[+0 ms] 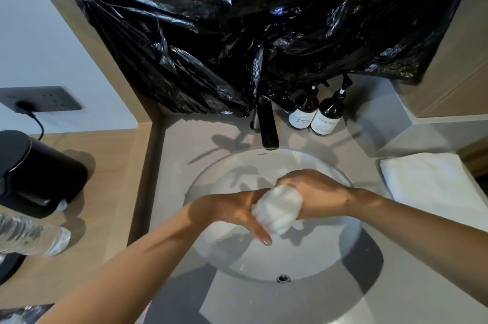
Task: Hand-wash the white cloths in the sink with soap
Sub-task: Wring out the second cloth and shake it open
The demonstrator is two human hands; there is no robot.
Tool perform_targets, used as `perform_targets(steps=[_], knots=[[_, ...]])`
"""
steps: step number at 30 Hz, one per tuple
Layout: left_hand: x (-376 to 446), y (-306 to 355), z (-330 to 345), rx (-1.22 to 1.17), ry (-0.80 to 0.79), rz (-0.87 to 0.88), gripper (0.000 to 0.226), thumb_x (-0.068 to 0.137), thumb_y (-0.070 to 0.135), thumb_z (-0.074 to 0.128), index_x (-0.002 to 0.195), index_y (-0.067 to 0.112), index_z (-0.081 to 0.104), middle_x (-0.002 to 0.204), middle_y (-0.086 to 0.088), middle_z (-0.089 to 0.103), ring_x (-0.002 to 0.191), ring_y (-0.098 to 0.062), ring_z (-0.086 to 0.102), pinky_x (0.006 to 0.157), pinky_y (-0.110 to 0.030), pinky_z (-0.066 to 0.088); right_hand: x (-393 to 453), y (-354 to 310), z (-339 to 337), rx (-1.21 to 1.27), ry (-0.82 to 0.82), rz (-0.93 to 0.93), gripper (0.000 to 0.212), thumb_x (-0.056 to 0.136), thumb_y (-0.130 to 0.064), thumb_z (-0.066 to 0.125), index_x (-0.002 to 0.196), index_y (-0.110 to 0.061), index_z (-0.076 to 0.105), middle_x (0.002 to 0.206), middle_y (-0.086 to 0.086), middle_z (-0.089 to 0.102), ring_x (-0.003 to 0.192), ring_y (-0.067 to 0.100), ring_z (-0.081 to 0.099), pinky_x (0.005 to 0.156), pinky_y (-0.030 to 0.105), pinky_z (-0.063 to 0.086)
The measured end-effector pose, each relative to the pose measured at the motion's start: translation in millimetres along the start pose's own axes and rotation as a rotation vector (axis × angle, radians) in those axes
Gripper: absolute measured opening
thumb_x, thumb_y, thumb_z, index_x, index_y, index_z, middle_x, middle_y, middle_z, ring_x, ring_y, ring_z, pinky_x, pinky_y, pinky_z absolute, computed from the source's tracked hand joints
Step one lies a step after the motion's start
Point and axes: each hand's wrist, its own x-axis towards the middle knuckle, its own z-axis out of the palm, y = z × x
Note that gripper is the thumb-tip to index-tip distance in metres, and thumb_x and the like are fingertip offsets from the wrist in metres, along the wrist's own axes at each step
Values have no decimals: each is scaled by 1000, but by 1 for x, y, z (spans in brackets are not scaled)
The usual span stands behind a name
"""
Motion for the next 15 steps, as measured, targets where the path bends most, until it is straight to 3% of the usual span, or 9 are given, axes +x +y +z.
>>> perform_targets(steps=[3,5,7,9,11,15], knots=[[11,-9,14,128,230,-26,98,56,41,92,138,31,40,118,17,61,109,-2,59,99,-27,50,0,9,6,17,186,67,33,68,-44,64,89,-18,63,82,-5,69,77,15,62,71,29,49],[14,-13,15,207,419,-25,82,61,42,88,131,27,48,111,12,65,99,-8,63,90,-33,54,5,18,12,-19,193,152,41,68,-51,57,88,-17,63,82,-4,68,78,16,63,71,29,48],[18,-17,9,582,715,25,56,68,37,82,116,18,59,102,5,66,90,-16,64,78,-33,55,13,22,20,75,94,279,36,69,-46,61,90,-17,66,82,-4,68,81,17,65,70,27,49],[28,-28,-5,969,960,150,36,57,21,84,87,15,65,77,2,63,70,-20,62,55,-29,52,22,22,32,397,0,395,24,62,-30,69,81,-14,70,75,-2,69,75,17,65,68,26,50],[33,-32,-13,1104,1000,201,31,46,12,80,70,17,61,63,4,55,58,-18,56,46,-25,43,30,19,41,710,-90,484,22,52,-21,70,72,-14,70,68,0,67,73,21,64,68,27,51],[45,-41,-25,1152,969,268,26,48,13,75,69,20,62,63,5,53,59,-18,53,51,-22,32,39,20,58,1236,-408,628,50,47,-21,68,93,-4,60,75,9,64,73,24,65,70,29,52]])
